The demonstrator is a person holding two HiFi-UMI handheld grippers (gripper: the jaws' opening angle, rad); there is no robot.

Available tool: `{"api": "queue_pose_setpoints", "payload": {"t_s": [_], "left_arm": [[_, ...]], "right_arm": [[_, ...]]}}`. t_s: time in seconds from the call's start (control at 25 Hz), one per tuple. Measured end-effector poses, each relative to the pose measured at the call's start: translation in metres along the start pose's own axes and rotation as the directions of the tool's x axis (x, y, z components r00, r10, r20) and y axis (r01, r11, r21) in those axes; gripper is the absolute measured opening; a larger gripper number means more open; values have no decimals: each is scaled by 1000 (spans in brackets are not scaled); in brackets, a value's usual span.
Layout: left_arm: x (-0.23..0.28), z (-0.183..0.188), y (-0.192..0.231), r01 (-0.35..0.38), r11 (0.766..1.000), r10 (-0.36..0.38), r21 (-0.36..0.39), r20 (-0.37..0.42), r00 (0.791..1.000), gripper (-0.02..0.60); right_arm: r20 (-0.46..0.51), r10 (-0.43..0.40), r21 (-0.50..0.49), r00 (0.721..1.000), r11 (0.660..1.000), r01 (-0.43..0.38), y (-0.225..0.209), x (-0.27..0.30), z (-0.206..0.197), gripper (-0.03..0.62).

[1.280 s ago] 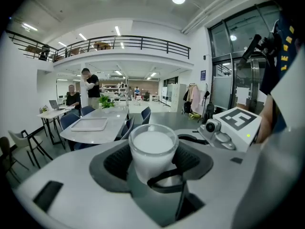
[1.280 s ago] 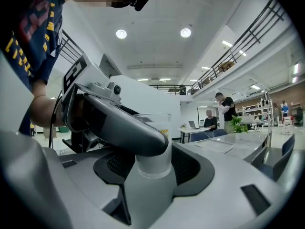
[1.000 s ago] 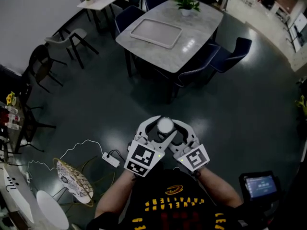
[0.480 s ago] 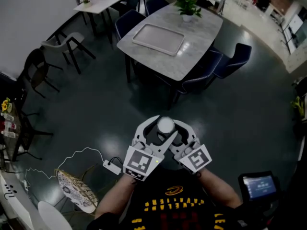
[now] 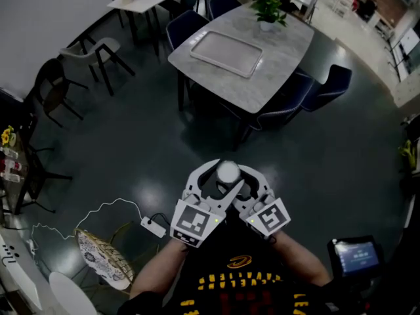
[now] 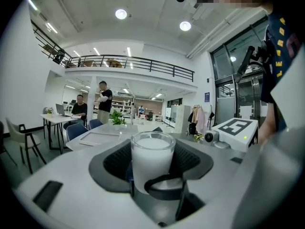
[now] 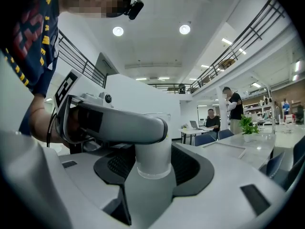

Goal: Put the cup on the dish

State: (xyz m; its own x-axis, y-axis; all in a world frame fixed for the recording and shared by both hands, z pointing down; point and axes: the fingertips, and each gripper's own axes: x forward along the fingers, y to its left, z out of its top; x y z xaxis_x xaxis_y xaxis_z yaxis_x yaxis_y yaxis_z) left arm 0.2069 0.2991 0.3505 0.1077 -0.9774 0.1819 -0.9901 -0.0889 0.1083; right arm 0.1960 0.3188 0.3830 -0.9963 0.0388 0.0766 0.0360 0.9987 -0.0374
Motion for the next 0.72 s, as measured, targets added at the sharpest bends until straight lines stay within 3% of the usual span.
{"api": "queue_pose_setpoints", "payload": {"t_s": [0.32, 0.72], "left_arm": [[10, -13, 36, -81, 997, 82, 3, -56, 995, 267], [69, -4, 93, -172, 985, 171, -8, -89, 981, 266]], "right_arm": [[6, 76, 29, 997, 997, -76, -11, 33, -14, 239], [8, 171, 33, 985, 985, -171, -76, 81, -14, 239]]}}
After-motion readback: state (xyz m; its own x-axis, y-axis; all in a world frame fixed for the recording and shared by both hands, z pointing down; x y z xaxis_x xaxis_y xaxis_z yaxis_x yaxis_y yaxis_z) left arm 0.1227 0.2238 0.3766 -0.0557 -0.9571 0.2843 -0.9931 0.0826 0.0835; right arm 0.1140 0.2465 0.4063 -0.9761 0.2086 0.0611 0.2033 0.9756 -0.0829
